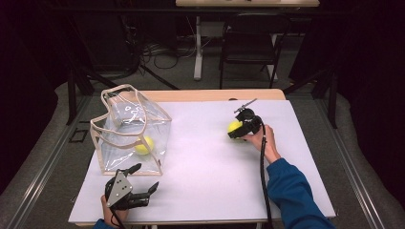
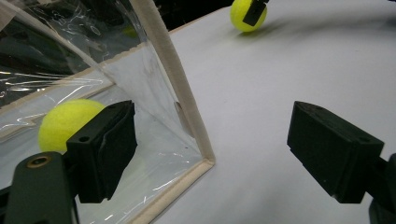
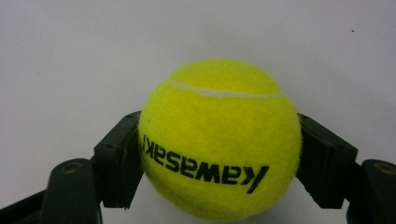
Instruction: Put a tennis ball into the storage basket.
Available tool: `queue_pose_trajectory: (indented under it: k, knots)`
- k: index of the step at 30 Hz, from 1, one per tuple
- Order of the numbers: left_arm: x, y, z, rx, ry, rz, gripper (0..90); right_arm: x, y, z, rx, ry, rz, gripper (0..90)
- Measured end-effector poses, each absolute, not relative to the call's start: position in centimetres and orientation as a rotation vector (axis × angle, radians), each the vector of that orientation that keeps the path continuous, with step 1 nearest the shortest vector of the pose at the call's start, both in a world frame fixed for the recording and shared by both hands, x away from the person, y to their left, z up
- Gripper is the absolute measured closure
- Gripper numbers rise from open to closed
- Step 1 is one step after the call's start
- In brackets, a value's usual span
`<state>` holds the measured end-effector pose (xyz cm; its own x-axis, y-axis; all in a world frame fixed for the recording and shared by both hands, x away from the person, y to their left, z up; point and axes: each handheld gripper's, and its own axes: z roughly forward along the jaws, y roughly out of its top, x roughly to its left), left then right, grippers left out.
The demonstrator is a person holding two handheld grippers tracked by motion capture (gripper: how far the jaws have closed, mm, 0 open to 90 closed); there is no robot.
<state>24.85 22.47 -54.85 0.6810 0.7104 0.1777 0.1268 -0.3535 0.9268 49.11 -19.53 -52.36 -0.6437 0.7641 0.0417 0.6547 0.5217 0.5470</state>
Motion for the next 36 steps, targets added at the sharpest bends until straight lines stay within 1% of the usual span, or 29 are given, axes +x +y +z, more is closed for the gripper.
queue_pose_trajectory:
  k: [36]
  knots:
    - [25.0,22.5,-54.9,1.857,0.662,0.704,15.8,46.1,-19.0,-48.3,1.050,2.578,0.801,25.6]
